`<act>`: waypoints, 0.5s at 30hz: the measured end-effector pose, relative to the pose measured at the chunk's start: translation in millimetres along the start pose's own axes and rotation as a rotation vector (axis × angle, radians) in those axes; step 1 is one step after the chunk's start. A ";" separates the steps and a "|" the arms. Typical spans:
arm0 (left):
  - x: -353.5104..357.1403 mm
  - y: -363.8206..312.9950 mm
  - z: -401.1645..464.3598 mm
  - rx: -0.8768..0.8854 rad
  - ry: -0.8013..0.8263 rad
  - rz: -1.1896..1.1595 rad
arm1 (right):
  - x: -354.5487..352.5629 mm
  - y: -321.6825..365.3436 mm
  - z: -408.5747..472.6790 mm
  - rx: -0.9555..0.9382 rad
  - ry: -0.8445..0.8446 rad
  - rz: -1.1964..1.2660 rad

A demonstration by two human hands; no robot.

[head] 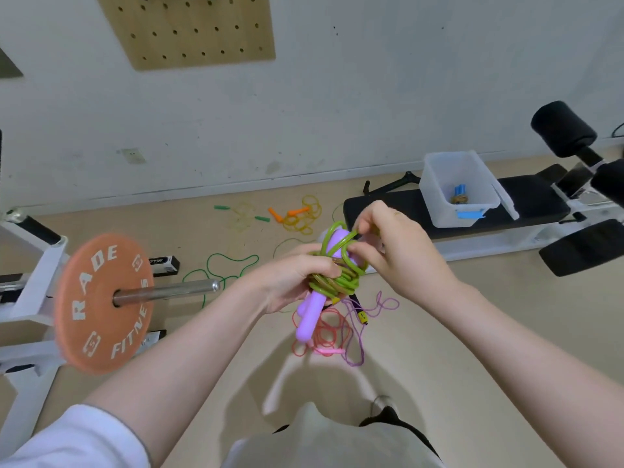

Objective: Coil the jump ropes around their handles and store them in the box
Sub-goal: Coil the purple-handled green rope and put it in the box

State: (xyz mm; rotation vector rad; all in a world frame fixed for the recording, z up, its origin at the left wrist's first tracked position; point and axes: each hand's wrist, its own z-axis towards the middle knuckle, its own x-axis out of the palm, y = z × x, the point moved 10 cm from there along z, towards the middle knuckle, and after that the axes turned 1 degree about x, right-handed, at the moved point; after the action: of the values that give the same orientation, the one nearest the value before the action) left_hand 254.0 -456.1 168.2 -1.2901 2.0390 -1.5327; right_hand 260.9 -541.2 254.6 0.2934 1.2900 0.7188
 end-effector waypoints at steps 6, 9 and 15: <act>-0.3 -2.5 4.0 -0.015 -0.109 0.104 | 5.1 -2.3 -4.7 -0.089 0.020 -0.462; -6.4 -4.7 3.4 0.008 -0.215 0.055 | -0.1 16.9 -9.4 -0.177 -0.108 -0.686; -20.0 -9.9 -1.4 0.086 -0.325 0.045 | 5.4 22.7 -14.8 -0.268 -0.149 -0.527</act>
State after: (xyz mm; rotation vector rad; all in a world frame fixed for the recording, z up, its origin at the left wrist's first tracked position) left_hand 269.0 -440.0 172.0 -1.3502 1.7672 -1.2788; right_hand 240.3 -523.5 259.4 -0.2057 1.0491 0.4006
